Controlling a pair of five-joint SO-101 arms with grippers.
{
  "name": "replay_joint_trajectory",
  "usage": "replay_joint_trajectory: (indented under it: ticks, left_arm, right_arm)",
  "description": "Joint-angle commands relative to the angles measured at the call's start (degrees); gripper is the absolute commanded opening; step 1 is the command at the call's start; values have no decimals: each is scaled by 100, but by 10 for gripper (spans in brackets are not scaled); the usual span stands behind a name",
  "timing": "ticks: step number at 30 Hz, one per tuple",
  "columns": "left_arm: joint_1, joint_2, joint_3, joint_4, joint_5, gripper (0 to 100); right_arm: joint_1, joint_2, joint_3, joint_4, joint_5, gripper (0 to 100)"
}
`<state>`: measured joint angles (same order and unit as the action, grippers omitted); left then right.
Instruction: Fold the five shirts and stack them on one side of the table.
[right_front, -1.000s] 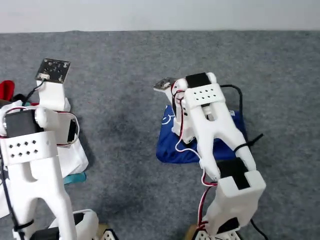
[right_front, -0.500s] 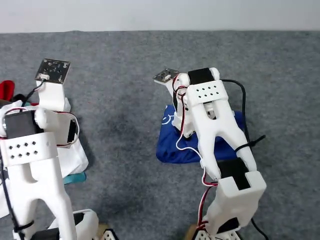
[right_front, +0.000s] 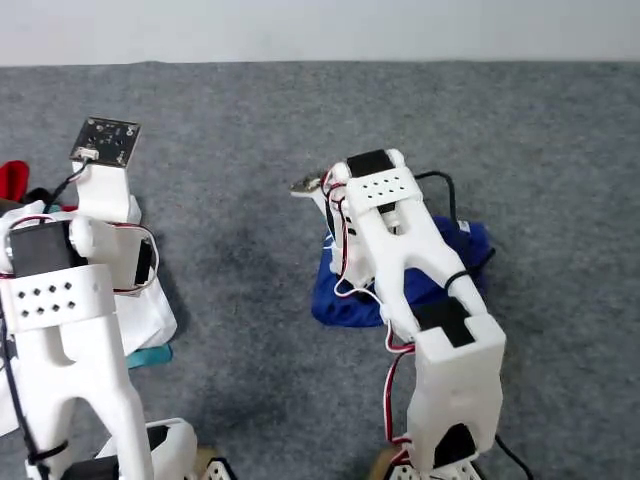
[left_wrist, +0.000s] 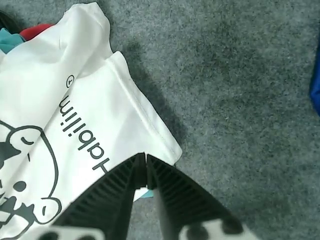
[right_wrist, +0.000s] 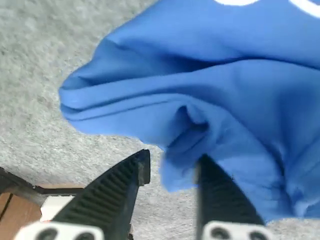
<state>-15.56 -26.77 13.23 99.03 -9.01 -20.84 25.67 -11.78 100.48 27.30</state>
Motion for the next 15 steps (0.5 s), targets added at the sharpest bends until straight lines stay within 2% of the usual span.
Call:
replay_joint_trajectory:
  ticks: [1, 9, 15]
  left_arm:
    - [-9, -123, -22, 141, -35, 5]
    - [0, -141, -22, 141, -35, 5]
    - [-9, -167, -22, 141, -44, 5]
  right_arm:
    - [347, -48, -343, 171, 158, 45]
    - [884, -242, -334, 259, 668, 9]
    - [1121, -1235, 299, 268, 1626, 10]
